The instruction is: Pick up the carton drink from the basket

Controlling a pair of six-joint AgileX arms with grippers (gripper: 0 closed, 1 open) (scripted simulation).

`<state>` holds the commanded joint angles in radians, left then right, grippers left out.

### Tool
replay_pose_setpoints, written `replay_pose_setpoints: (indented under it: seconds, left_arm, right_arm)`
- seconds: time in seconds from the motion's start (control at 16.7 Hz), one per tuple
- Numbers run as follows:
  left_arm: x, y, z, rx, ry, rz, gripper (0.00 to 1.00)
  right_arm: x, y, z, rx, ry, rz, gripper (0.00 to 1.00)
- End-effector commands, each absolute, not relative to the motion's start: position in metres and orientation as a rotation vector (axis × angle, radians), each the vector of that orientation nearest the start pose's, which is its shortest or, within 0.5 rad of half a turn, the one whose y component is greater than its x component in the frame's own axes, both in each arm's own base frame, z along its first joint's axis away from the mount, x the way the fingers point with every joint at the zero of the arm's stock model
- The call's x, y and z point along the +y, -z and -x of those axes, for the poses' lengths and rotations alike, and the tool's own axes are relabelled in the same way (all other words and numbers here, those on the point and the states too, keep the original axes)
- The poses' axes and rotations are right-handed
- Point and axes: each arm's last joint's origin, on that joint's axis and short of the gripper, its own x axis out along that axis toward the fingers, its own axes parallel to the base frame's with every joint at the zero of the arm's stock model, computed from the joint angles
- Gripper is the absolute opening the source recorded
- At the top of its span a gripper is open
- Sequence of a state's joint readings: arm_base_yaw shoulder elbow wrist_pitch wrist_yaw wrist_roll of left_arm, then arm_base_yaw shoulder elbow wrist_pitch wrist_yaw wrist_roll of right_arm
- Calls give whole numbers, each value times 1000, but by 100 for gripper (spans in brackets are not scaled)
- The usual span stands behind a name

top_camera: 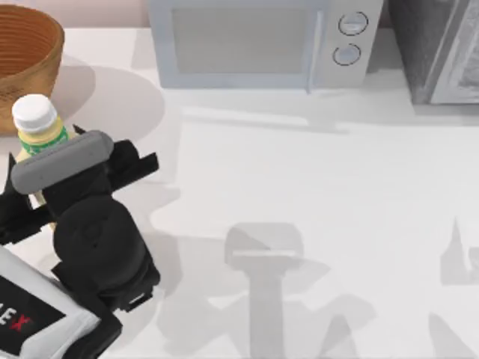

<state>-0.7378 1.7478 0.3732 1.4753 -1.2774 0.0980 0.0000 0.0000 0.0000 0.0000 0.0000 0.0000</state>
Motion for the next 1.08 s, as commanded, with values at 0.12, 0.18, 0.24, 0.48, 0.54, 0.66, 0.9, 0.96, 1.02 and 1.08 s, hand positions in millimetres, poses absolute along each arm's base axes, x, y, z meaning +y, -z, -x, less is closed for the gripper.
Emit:
replay_pose_setpoints:
  seconds: [0.12,0.18,0.24,0.48,0.54,0.66,0.9,0.96,1.02,1.08]
  left_arm:
    - [-148,-137,-209,-13,-560,0,15]
    - [-148,-137,-209,-13,-560,0,23]
    - [-148,-137,-209,-13,-560,0,30]
    - [-148,-137,-209,-13,-560,0,60]
    - [-148,-137,-209,-13,-560,0,68]
    - [-148,-137,-209,-13,-560,0,83]
    - [-148,-137,-209,-13,-560,0,100]
    - [-148,-137,-209,-13,-560,0,100]
    - [-148,-137,-209,-13,-560,0,100]
    - [-148,-137,-209,-13,-560,0,100]
  right_arm:
    - [-1,-160,-106,0,0,0,100]
    - [-1,-160,-106,0,0,0,100]
    - [-1,-160,-106,0,0,0,100]
    - [-1,-160,-106,0,0,0,100]
    - [-1,-160,-106,0,0,0,100]
    - [-1,-160,-106,0,0,0,100]
    - [-1,-160,-106,0,0,0,100]
    - [-1,-160,-106,0,0,0,100]
    - [-1,-160,-106,0,0,0,100]
    - [-1,-160,-106,0,0,0,100]
